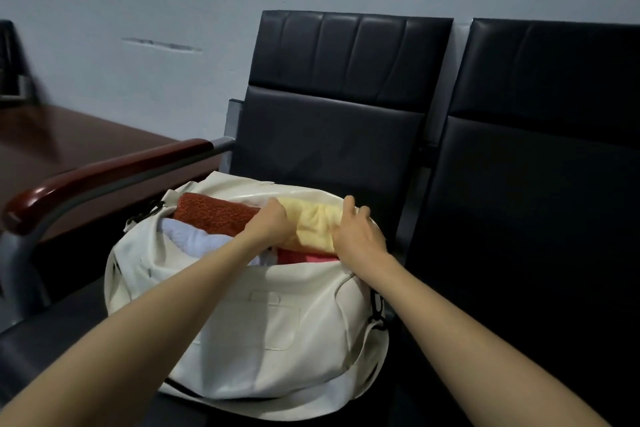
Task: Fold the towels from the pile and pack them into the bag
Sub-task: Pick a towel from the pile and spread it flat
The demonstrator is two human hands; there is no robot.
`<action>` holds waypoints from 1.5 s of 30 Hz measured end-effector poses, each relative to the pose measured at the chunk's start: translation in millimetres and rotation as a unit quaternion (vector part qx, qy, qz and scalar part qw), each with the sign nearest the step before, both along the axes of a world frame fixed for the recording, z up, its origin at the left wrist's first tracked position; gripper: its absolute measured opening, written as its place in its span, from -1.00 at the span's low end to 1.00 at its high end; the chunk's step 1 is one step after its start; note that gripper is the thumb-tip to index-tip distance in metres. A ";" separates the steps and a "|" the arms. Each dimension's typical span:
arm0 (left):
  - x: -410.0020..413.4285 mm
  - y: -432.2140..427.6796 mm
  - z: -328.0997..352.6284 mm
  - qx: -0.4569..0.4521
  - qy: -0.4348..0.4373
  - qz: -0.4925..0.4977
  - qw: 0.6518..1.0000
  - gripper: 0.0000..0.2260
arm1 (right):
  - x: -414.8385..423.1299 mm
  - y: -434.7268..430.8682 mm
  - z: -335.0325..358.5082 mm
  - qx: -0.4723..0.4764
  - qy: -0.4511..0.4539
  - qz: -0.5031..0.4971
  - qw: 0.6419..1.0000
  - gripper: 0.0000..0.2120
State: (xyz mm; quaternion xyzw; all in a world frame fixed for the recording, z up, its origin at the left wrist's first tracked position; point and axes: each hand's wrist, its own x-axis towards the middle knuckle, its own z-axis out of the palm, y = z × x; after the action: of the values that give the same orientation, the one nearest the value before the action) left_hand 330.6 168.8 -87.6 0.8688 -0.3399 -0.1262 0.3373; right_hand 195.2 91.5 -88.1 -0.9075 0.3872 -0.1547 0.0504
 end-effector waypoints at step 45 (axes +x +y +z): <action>-112.5 27.5 18.6 0.035 -0.216 -0.159 0.963 -0.72 | -168.7 4.5 24.5 -0.002 0.180 0.117 0.977 -0.64</action>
State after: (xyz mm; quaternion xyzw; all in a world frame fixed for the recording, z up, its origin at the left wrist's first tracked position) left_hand 218.1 196.3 -69.0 0.8212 -0.5341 0.0007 0.2009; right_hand 26.5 96.0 -63.5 -0.9597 0.2804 0.0171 -0.0040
